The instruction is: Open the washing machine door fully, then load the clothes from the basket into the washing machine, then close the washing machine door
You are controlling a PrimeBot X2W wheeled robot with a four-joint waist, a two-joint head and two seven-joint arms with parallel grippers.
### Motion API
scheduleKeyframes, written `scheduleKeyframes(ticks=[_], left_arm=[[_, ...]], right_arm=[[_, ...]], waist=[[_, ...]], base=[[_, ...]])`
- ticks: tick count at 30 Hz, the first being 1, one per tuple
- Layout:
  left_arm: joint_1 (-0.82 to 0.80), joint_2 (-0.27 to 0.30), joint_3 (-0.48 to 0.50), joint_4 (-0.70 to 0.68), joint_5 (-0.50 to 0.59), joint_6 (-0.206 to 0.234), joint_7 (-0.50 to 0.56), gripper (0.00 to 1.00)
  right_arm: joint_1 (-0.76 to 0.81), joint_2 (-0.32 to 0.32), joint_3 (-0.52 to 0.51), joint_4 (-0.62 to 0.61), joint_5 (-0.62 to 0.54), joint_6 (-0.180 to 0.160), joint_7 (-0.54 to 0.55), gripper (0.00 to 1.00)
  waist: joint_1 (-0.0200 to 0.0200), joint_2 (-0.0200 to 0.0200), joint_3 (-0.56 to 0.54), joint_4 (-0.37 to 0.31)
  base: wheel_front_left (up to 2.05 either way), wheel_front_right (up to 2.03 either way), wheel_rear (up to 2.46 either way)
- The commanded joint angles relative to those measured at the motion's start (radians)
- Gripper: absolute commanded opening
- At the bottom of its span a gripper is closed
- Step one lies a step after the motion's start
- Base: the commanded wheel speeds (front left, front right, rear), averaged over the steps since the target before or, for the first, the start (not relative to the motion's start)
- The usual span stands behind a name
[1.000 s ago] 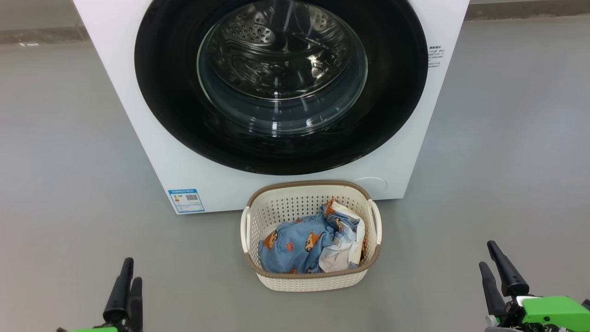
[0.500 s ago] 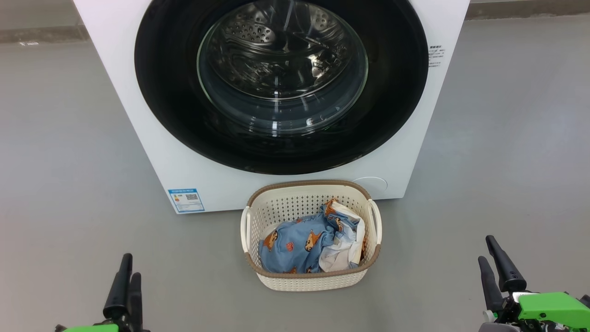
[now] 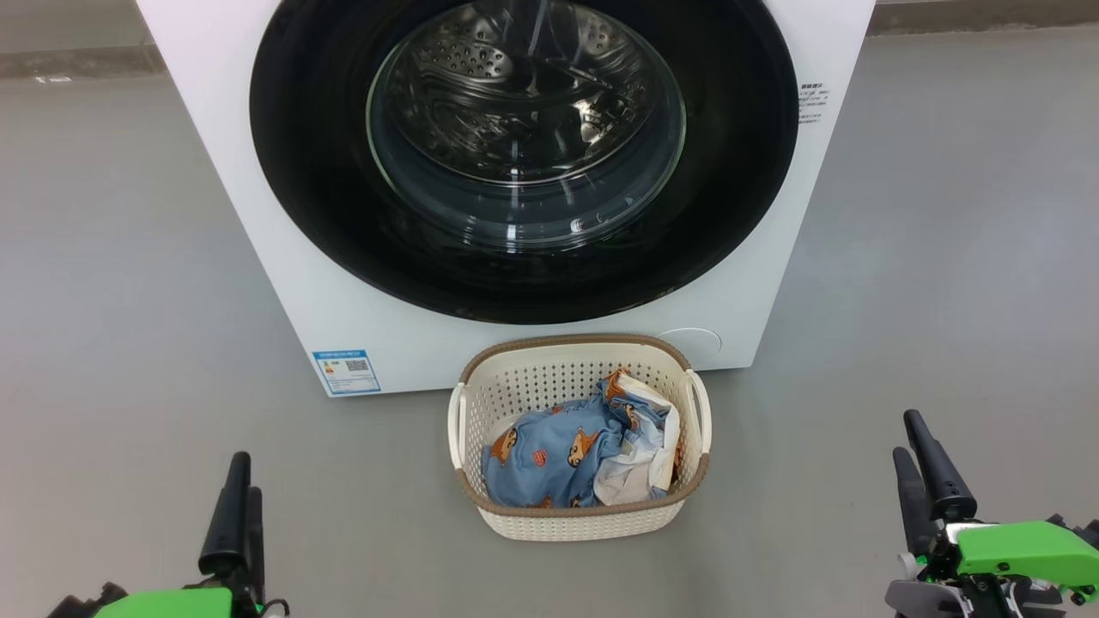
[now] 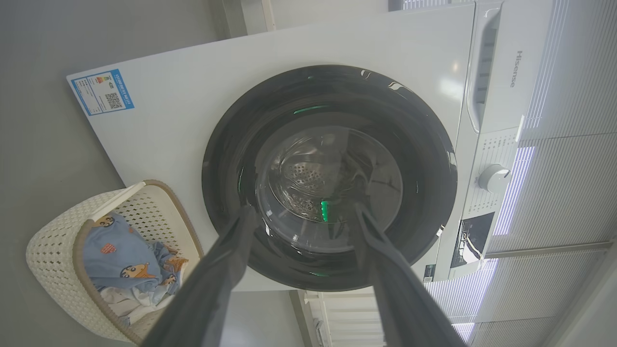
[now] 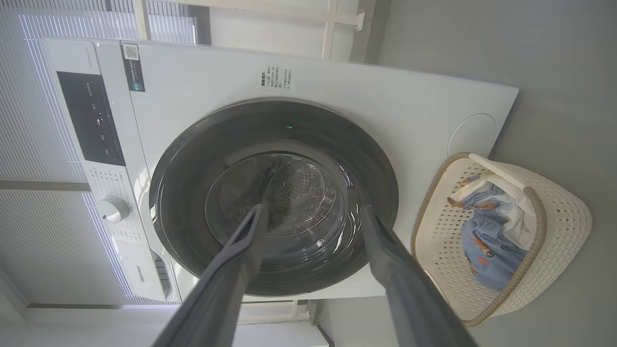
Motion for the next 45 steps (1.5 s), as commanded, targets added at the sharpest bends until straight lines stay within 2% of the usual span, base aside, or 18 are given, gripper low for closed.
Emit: scheduleKeyframes(ticks=[1, 10, 20, 28, 35, 41, 45], left_arm=[[-0.048, 0.021, 0.003, -0.034, 0.012, 0.000, -0.008, 1.00], [-0.065, 0.054, -0.042, -0.042, 0.090, 0.000, -0.048, 1.00], [-0.078, 0.061, -0.050, -0.028, 0.298, 0.000, -0.078, 1.00], [-0.090, 0.068, -0.051, -0.014, 0.460, 0.000, -0.101, 1.00], [-0.100, 0.064, -0.044, -0.006, 0.616, 0.000, -0.122, 1.00], [-0.107, 0.058, -0.043, -0.006, 0.692, 0.000, -0.139, 1.00], [-0.109, 0.058, -0.043, -0.010, 0.722, 0.000, -0.148, 1.00]], right_arm=[[-0.048, -0.011, 0.015, -0.033, -0.021, 0.002, -0.011, 1.00], [-0.064, -0.014, 0.041, -0.046, -0.118, 0.003, -0.040, 1.00], [-0.079, -0.027, 0.079, -0.055, -0.238, 0.003, -0.070, 1.00], [-0.091, -0.035, 0.097, -0.052, -0.385, 0.003, -0.094, 1.00], [-0.104, -0.047, 0.120, -0.033, -0.559, 0.004, -0.114, 1.00], [-0.116, -0.045, 0.125, -0.024, -0.697, 0.004, -0.132, 1.00], [-0.120, -0.042, 0.127, -0.024, -0.749, 0.004, -0.141, 1.00]], waist=[[-0.0001, 0.0000, 0.000, 0.000], [-0.0001, 0.0000, -0.003, 0.001], [-0.0002, 0.0000, -0.003, 0.001], [-0.0002, 0.0000, -0.002, 0.000], [-0.0002, 0.0000, -0.003, 0.000], [-0.0002, 0.0000, -0.004, 0.001], [-0.0002, 0.0000, -0.005, 0.001]], base=[[0.00, 0.00, 0.00], [0.00, 0.00, 0.00], [0.00, 0.00, 0.00], [0.00, 0.00, 0.00], [0.00, 0.00, 0.00], [0.00, 0.00, 0.00], [0.00, 0.00, 0.00]])
